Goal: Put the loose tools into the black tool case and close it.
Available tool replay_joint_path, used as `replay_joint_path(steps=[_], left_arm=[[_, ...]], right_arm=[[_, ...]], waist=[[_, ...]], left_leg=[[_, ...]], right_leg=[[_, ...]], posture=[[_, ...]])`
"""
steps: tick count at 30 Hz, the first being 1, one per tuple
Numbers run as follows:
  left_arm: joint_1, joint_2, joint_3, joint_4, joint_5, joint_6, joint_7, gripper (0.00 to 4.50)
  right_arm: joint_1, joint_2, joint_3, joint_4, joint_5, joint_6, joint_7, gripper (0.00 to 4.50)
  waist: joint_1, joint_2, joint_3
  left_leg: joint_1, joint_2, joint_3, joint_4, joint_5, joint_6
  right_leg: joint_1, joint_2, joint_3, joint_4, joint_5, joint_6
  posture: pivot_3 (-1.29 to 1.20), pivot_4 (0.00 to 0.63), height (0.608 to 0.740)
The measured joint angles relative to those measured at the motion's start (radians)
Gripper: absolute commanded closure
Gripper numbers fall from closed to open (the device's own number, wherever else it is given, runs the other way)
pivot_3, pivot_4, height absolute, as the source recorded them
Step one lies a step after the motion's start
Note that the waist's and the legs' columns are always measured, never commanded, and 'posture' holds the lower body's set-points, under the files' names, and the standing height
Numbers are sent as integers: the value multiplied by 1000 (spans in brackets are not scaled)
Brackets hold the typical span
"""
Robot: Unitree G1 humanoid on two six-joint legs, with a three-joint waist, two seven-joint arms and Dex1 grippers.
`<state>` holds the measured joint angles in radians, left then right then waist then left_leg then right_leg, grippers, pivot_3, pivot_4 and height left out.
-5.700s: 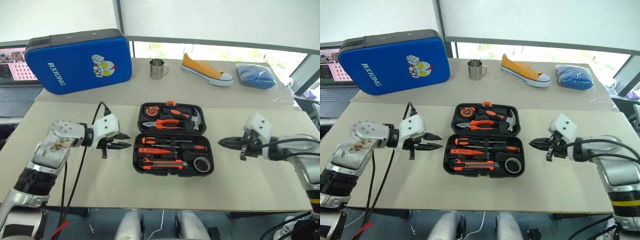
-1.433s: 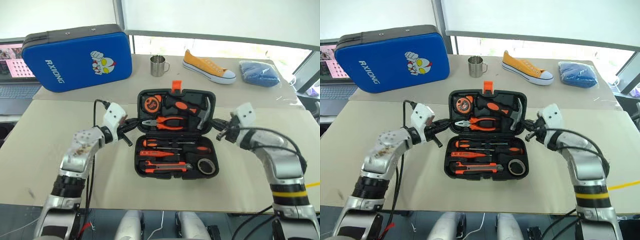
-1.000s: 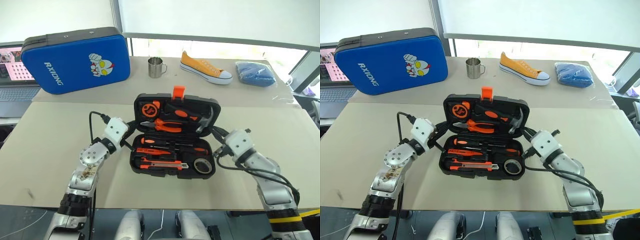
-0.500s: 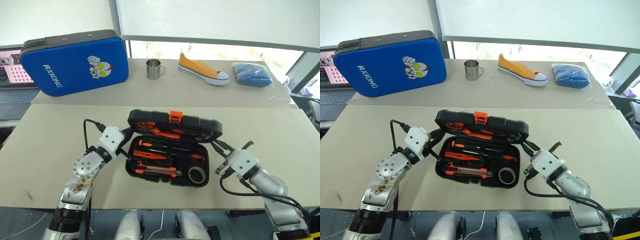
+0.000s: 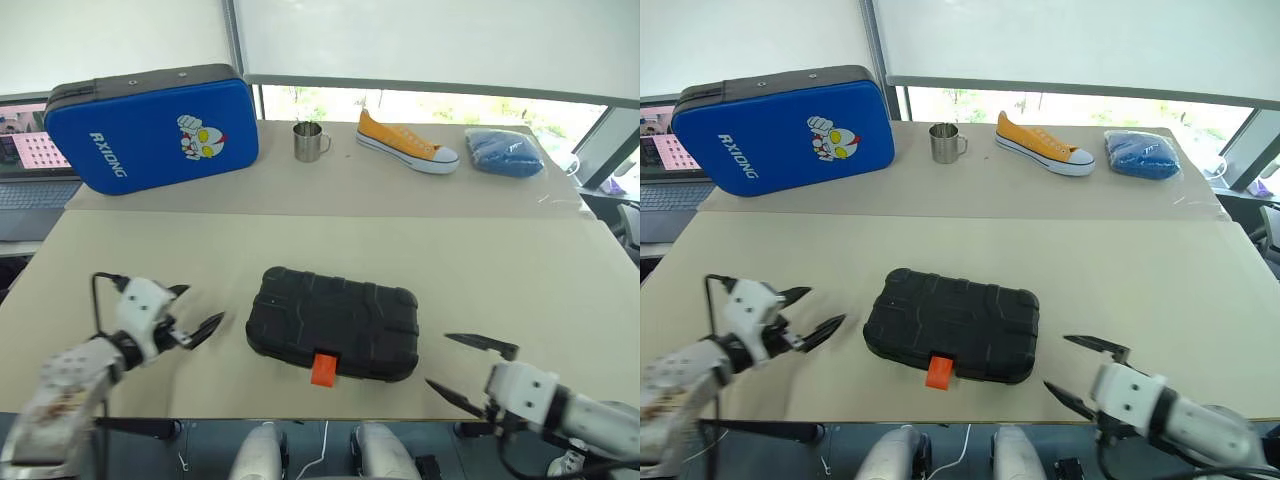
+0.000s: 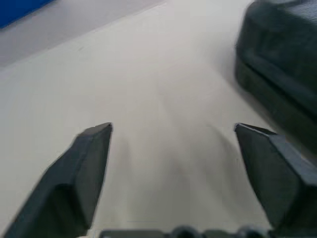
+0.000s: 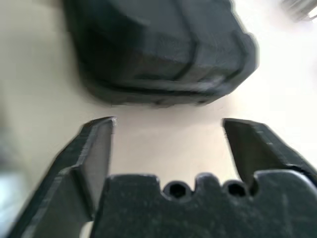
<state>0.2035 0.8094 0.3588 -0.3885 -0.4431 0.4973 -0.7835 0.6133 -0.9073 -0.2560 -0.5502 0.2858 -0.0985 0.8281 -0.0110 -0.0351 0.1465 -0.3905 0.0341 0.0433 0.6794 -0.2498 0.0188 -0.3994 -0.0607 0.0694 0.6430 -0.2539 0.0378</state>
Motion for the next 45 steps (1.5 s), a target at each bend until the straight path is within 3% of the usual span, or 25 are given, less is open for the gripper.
replay_joint_path(steps=[1, 3, 6, 9, 10, 14, 16, 22, 24, 29, 35, 38, 42, 45], left_arm=[[-18, 50, 9, 21, -22, 18, -53, 57], [-108, 106, -15, 90, -28, 26, -122, 0], [-344, 126, -152, 277, 53, -40, -179, 674], [-567, 67, -294, 470, 145, -146, -225, 1880], [-611, 47, -326, 514, 168, -172, -237, 2099], [-816, -70, -475, 746, 285, -328, -298, 3661], [-869, -118, -522, 831, 325, -398, -316, 4477], [-912, -192, -605, 913, 394, -502, -372, 4477], [-905, -168, -611, 892, 406, -515, -403, 4477], [-794, -84, -616, 687, 385, -486, -536, 4477], [-697, -43, -596, 501, 320, -363, -568, 4477], [-741, -43, -581, 496, 315, -336, -560, 4477], [-965, -85, -541, 536, 254, -205, -553, 4477], [-1027, -97, -551, 493, 229, -170, -599, 4477]], right_arm=[[31, -26, -20, -33, 50, 42, 43, 491], [39, -49, -20, -77, 115, 101, 98, 1036], [-25, -67, 48, -89, 130, 170, 132, 1853], [-117, -66, 135, -86, 106, 212, 145, 2951], [-134, -65, 156, -83, 97, 220, 149, 3183], [-253, -56, 256, -25, 24, 236, 157, 4500], [-289, -41, 287, 5, -7, 236, 158, 4500], [-403, 13, 326, 63, -76, 248, 125, 4500], [-455, 18, 321, 94, -89, 277, 109, 4500], [-592, 61, 261, 190, -106, 333, 27, 4500], [-602, 73, 224, 212, -102, 349, 12, 4500], [-569, 70, 179, 202, -59, 361, 36, 4500], [-522, 70, 53, 104, 135, 461, 90, 4500], [-507, 69, 14, 38, 213, 501, 113, 4500]], waist=[[4, 0, 0], [10, 0, 0], [23, -2, 0], [23, -5, 1], [23, -5, 1], [22, -6, 1], [19, -7, 1], [6, -8, 2], [-1, -9, 2], [-3, -7, 3], [10, -7, 3], [18, -7, 3], [26, -7, 4], [16, -6, 3]], left_leg=[[2, 0, 0, 0, 0, 0], [3, 0, 1, 0, 0, 0], [5, -2, 4, 1, 0, 0], [1, -4, 8, 0, 0, -1], [0, -4, 8, 0, -1, -1], [-10, -5, 8, 2, -1, -1], [-11, -5, 8, 2, -1, -1], [-12, -5, 8, 3, -1, -1], [-12, -4, 7, 4, -1, -1], [-13, -4, 7, 4, -1, -1], [-15, -4, 6, 4, -1, -1], [-15, -5, 6, 5, -1, -1], [-17, -5, 3, 9, -2, -1], [-14, -5, 0, 9, -3, 1]], right_leg=[[2, 0, 0, -1, -2, -1], [4, 0, -1, -1, -8, 0], [6, 1, -1, -2, -9, 1], [4, 1, 0, -3, -2, 2], [3, 1, 0, -2, -2, 2], [-6, 2, 0, -2, -2, 2], [-7, 2, 0, -1, -2, 2], [-8, 3, 0, 1, -1, 2], [-9, 3, 0, 2, -1, 2], [-10, 1, 0, 3, -1, 2], [-11, 1, -1, 3, -1, 2], [-10, 2, -1, 3, -1, 2], [-10, 2, -3, 3, 0, 4], [-6, 2, -1, 1, 0, 4]], posture=[[0, 150, 739], [0, 150, 739], [0, 150, 739], [0, 150, 739], [0, 150, 739], [0, 150, 739], [0, 150, 739], [0, 150, 739], [0, 150, 739], [0, 150, 739], [0, 150, 739], [0, 150, 739], [0, 150, 739], [0, 150, 739]])
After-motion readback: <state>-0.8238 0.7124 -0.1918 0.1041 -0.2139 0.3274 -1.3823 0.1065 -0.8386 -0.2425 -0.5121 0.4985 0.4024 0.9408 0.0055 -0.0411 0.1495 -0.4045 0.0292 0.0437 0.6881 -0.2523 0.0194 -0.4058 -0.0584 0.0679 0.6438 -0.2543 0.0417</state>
